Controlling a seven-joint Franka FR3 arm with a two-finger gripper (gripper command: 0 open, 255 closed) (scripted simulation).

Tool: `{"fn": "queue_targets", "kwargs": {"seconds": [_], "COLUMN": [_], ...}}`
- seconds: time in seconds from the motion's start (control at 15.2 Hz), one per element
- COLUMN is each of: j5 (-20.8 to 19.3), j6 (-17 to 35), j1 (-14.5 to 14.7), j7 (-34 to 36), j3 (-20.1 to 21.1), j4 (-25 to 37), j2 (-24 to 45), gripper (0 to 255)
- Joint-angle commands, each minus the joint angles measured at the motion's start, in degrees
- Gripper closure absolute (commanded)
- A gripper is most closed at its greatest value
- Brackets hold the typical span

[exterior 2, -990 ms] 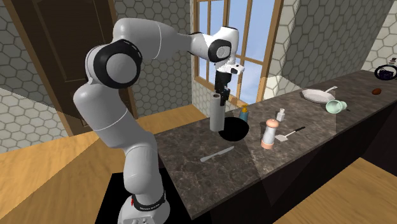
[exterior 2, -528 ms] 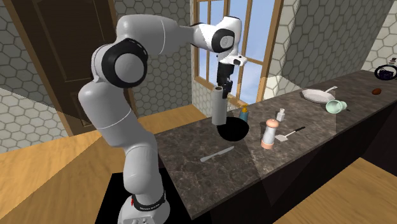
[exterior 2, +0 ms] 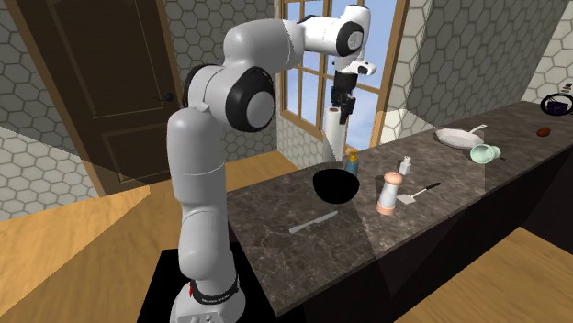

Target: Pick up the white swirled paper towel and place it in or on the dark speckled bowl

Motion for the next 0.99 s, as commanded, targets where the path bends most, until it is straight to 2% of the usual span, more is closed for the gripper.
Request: {"fn": "queue_targets", "kwargs": {"seconds": [0.0, 0.2, 0.92], "j5": [-3.85, -9.77, -6.69], "j6": [-3.88, -10.95, 0.46], "j1": [1.78, 7.08, 3.37], "j7": [1.99, 4.21, 2.85], "j3": [0.73, 0.76, 0.47], "j4": [9.79, 26.35, 10.1], "j2": [6.9, 17.54, 12.27], "gripper": [255, 255, 255]}}
